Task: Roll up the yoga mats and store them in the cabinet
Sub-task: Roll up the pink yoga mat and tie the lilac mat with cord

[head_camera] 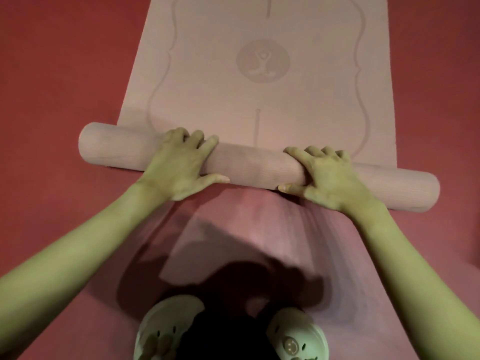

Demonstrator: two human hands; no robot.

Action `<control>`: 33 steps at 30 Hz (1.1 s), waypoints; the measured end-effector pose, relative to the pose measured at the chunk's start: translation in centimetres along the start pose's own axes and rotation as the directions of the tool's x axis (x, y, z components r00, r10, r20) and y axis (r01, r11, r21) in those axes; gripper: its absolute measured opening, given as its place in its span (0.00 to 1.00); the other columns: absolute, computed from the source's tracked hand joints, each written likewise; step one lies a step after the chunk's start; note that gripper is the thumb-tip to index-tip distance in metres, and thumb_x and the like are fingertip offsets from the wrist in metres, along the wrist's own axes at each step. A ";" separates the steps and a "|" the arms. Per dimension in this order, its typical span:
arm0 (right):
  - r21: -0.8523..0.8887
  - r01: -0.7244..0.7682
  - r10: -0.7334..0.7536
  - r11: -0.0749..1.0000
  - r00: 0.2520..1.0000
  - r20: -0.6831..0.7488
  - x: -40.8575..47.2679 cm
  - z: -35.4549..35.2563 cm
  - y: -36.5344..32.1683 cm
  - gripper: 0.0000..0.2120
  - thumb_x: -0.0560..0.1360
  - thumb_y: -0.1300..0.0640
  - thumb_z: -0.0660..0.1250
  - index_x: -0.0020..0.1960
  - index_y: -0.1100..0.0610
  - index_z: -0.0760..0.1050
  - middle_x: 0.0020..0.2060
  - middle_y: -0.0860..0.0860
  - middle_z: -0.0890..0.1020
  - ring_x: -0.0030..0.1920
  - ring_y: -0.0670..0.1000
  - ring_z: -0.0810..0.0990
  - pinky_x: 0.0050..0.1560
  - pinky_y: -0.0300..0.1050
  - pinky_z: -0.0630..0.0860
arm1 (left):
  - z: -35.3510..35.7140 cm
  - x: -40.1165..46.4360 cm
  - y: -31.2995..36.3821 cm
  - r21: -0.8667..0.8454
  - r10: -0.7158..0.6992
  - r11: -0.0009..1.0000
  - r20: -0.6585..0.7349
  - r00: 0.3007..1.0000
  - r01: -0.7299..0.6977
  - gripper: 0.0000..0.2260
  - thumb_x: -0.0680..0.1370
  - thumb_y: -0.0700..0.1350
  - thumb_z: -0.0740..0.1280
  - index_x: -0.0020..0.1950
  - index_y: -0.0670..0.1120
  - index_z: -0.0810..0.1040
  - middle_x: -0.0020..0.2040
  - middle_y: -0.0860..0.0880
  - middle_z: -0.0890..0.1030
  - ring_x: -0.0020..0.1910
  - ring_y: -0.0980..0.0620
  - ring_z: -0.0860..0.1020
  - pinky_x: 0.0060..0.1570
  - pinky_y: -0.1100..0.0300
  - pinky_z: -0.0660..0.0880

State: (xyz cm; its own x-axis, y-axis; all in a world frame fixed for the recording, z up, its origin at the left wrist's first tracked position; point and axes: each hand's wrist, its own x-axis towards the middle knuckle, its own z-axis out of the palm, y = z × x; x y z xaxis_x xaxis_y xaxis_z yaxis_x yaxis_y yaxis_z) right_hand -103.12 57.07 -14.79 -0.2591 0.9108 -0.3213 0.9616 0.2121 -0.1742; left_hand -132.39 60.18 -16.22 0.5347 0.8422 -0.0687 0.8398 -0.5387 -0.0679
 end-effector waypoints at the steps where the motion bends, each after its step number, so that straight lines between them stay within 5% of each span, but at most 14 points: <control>1: 0.014 0.003 -0.003 1.000 0.999 0.036 -0.6 0.0 -0.2 0.37 0.68 0.28 0.60 0.73 0.43 0.61 0.59 0.50 0.76 0.59 0.59 0.73 0.59 0.54 0.64 | -0.1 -0.9 0.4 -0.023 -0.004 1.000 0.011 1.000 0.004 0.39 0.73 0.73 0.50 0.66 0.41 0.71 0.51 0.41 0.77 0.43 0.39 0.74 0.47 0.45 0.71; 7: 0.110 -0.002 -0.019 0.994 0.981 0.193 -2.8 1.1 -1.5 0.37 0.68 0.30 0.65 0.73 0.39 0.60 0.63 0.48 0.75 0.62 0.58 0.73 0.62 0.54 0.64 | 0.5 -5.0 1.7 -0.143 -0.034 0.989 0.041 0.999 0.039 0.40 0.72 0.74 0.52 0.66 0.43 0.73 0.54 0.42 0.78 0.49 0.39 0.75 0.52 0.46 0.72; 14: 0.260 -0.093 0.013 0.961 0.955 0.296 -1.4 -0.1 -1.2 0.35 0.67 0.35 0.71 0.71 0.38 0.65 0.64 0.44 0.77 0.66 0.50 0.73 0.68 0.52 0.61 | 1.3 -5.4 3.0 -0.016 -0.034 0.999 0.051 0.998 0.035 0.38 0.76 0.70 0.50 0.70 0.42 0.69 0.63 0.40 0.74 0.59 0.37 0.72 0.62 0.37 0.65; 17: 0.261 -0.087 0.037 0.961 0.981 0.189 -1.9 0.3 -1.3 0.35 0.68 0.32 0.67 0.71 0.42 0.67 0.62 0.49 0.77 0.65 0.53 0.72 0.67 0.51 0.59 | 0.9 -3.9 2.5 -0.041 -0.057 0.997 0.109 0.992 0.062 0.36 0.75 0.69 0.48 0.69 0.44 0.69 0.62 0.42 0.74 0.56 0.39 0.73 0.58 0.40 0.67; 23: 0.123 -0.120 0.139 0.985 0.976 -0.165 -4.2 3.5 -3.2 0.35 0.76 0.34 0.43 0.76 0.52 0.62 0.72 0.55 0.69 0.72 0.56 0.64 0.73 0.55 0.54 | -0.3 -0.3 0.6 -0.145 -0.038 0.987 0.242 0.969 0.075 0.40 0.68 0.73 0.39 0.71 0.54 0.65 0.63 0.49 0.73 0.60 0.44 0.72 0.60 0.47 0.65; 27: 0.059 -0.167 0.176 0.984 0.965 -0.192 -2.0 3.7 -2.5 0.35 0.76 0.34 0.40 0.75 0.48 0.63 0.73 0.50 0.69 0.73 0.55 0.65 0.71 0.55 0.56 | 0.0 -0.5 1.3 -0.204 -0.115 0.968 0.153 0.982 0.145 0.34 0.72 0.70 0.42 0.73 0.58 0.64 0.68 0.46 0.70 0.68 0.44 0.66 0.69 0.40 0.57; 33: 0.068 -0.206 0.215 0.976 0.963 -0.165 1.6 2.2 -1.5 0.40 0.71 0.31 0.35 0.74 0.45 0.65 0.72 0.47 0.70 0.73 0.54 0.65 0.69 0.54 0.59 | 1.4 -2.0 2.5 -0.167 -0.219 0.959 0.087 0.972 0.231 0.29 0.76 0.66 0.41 0.77 0.62 0.49 0.79 0.45 0.54 0.77 0.41 0.48 0.70 0.31 0.42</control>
State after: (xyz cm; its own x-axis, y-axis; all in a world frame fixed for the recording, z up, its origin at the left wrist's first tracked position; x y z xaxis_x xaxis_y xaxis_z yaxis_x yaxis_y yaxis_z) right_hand -105.15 57.45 -17.14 -0.0280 0.9808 -0.1930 0.9860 -0.0046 -0.1667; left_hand -131.49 57.18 -17.61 0.3278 0.9345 -0.1389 0.9441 -0.3185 0.0852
